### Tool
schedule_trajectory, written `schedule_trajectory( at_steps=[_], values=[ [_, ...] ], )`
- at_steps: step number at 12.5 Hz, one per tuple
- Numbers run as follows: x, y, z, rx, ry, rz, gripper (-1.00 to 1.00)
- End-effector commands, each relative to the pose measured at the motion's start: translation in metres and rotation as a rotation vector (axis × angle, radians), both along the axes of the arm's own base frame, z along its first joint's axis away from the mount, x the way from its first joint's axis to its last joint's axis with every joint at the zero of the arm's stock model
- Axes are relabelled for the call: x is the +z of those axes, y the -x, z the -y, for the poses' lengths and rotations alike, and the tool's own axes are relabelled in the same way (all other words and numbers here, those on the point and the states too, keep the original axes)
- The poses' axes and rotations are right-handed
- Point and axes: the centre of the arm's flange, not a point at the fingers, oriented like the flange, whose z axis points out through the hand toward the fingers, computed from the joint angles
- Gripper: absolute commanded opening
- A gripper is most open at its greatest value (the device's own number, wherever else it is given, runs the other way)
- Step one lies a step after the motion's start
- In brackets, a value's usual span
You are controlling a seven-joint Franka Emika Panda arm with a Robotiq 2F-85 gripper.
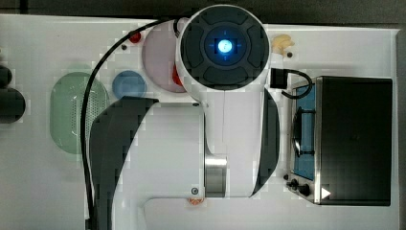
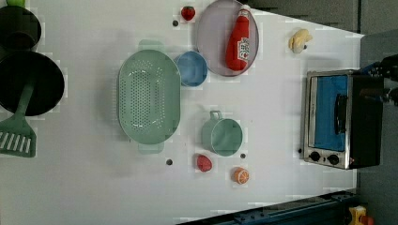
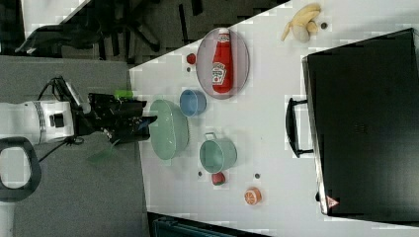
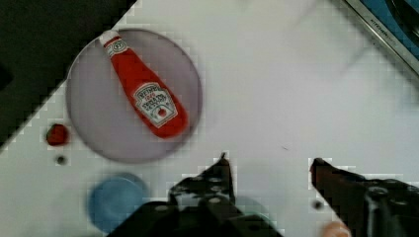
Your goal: Flap open oven.
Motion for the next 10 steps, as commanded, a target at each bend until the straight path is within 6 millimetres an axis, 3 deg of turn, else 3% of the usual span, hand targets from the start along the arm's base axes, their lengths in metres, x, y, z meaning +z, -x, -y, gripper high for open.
schedule_trajectory(
  at_steps=[1, 3, 5, 6, 10],
  values=[
    [0.0671, 0.1028, 0.0392, 0.001, -0.023, -0.018, 0.59],
    [0.0672, 0.1028, 0.0390, 0.001, -0.023, -0.018, 0.99],
    [0.0673, 0.1028, 0.0391, 0.001, -0.023, -0.018, 1.00],
    [0.0671, 0.1028, 0.0391, 0.001, -0.023, -0.018, 0.90],
    [0.0668, 0.1031, 0.0420, -0.004, -0.024, -0.019, -0.08]
  ],
)
